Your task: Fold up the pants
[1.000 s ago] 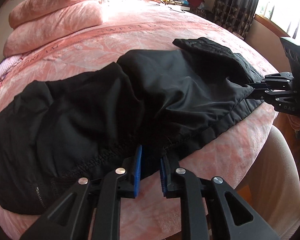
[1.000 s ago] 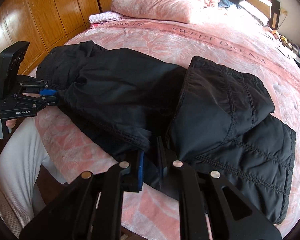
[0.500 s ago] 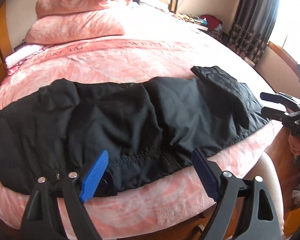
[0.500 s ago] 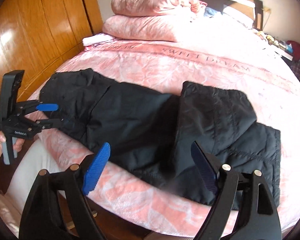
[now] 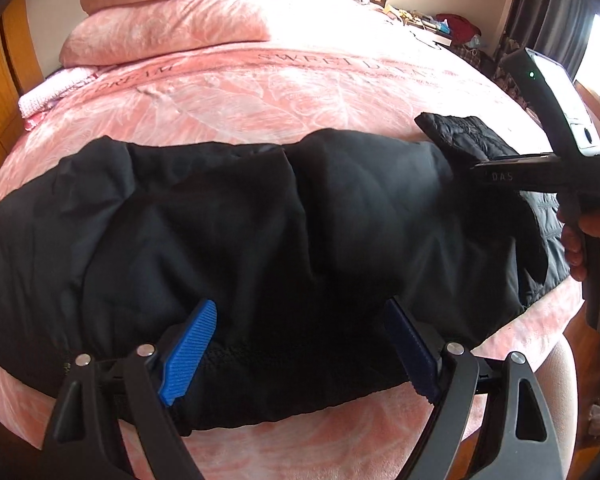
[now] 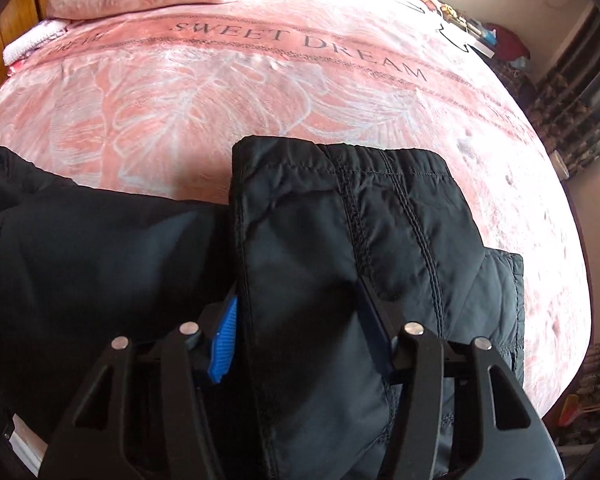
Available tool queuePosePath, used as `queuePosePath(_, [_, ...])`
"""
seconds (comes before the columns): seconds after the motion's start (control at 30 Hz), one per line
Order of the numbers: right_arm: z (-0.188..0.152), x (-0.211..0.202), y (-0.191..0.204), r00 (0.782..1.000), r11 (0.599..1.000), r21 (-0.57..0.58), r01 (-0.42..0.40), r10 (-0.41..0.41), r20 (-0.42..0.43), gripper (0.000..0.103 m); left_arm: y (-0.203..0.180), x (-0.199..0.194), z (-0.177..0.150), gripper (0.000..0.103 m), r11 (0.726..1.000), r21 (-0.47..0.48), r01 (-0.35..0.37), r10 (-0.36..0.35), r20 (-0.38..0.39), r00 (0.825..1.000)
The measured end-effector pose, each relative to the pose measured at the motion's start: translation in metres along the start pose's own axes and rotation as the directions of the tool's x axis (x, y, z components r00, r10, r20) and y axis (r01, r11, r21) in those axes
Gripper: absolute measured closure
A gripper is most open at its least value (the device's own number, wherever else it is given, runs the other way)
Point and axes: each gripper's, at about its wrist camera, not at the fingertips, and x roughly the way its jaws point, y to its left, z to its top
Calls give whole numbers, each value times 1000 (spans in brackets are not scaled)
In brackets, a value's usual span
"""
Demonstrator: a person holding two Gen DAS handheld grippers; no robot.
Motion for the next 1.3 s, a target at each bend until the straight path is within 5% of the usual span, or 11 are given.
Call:
queuePosePath(0.1, [0, -6, -10, 1000, 999, 32, -20, 20, 7, 96, 5, 10, -5, 16, 999, -34, 14, -15, -28, 999])
queuePosePath(0.27, [-17, -56, -57, 978, 971, 170, -169, 144, 151, 96, 4, 11, -9, 15, 999, -40, 7, -8, -21, 1000])
queuePosePath(0.43, [-62, -79, -127, 949, 886, 358, -295, 227, 219, 89, -4, 12, -10, 11, 999, -30, -22, 21, -28, 999])
queuePosePath(0.6, [-116, -73, -175, 981, 883, 437, -173, 116, 154, 55, -11, 11, -12, 11, 999, -35, -37, 36, -41, 999])
queuePosePath(0.73, [-152, -48, -204, 979, 834, 513, -204, 165, 121, 54, -15, 9, -11, 11, 997, -63, -46, 43, -51, 998])
queuePosePath(0.9, [-181, -30, -231, 924, 703, 602, -379, 319, 209, 63, -27, 2, -10, 11, 998, -52, -32, 29, -55, 998])
queuePosePath(1.0, [-178, -29, -233, 931, 723, 588, -363, 314, 188, 82, -37, -2, -9, 11, 999, -45, -22, 20, -48, 999])
queuePosePath(1.07, [-176, -34, -234, 914, 709, 580, -402, 345, 211, 96, -43, -3, -8, 11, 999, -36, -22, 20, -47, 999])
queuePosePath(1.17, [-168, -52, -233, 913, 745, 529, -407, 329, 240, 95, -50, 2, -8, 11, 999, -20, -28, 27, -55, 998])
queuePosePath(1.3, [-175, -26, -233, 933, 754, 561, -343, 340, 113, 84, -53, 10, -7, 11, 999, -21, -32, 30, -73, 997])
